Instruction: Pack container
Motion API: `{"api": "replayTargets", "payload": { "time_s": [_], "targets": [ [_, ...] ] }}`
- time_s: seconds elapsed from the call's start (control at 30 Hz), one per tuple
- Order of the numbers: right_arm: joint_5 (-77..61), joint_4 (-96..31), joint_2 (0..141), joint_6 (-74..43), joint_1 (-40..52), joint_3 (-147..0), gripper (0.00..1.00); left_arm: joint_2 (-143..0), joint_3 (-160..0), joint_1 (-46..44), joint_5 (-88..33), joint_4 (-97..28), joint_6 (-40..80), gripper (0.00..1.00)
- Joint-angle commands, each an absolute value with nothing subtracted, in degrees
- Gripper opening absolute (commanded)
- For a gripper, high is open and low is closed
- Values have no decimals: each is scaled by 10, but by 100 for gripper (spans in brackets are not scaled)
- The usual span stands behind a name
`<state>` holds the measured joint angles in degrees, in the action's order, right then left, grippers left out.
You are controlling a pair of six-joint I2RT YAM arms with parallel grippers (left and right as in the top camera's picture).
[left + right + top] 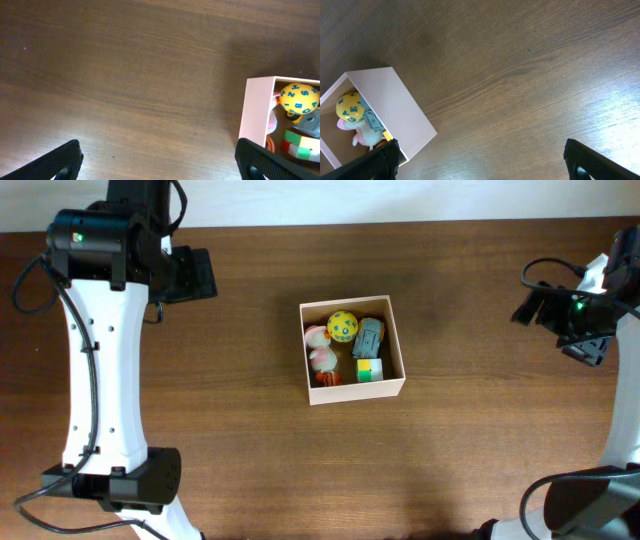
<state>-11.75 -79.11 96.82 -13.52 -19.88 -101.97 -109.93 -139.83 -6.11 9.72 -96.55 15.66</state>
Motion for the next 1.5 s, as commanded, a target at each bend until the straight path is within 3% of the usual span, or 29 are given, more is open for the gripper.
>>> {"api": "replayTargets", "payload": {
  "time_s": [0.0, 0.47, 0.7, 1.03, 1.23, 1.47],
  "targets": [
    [-121, -790, 965, -140, -183, -1018, 99, -1098, -1402, -58, 103, -967, 158, 99],
    [-118, -792, 818, -138, 66, -1018, 99, -1098, -1402, -58, 103, -967, 158, 99],
    [-22, -689, 714, -119, 70, -985, 99, -1098, -1402, -58, 103, -967, 158, 99],
    [-21, -349, 439, -12, 5, -576, 99, -1098, -1402, -58, 103, -967, 158, 99],
    [-21, -306, 239, -2, -30, -342, 99, -1098, -1402, -58, 103, -967, 158, 99],
    [-32, -306, 52, -4, -30, -190, 99, -1098, -1402, -58, 103, -967, 158, 99]
  ]
}}
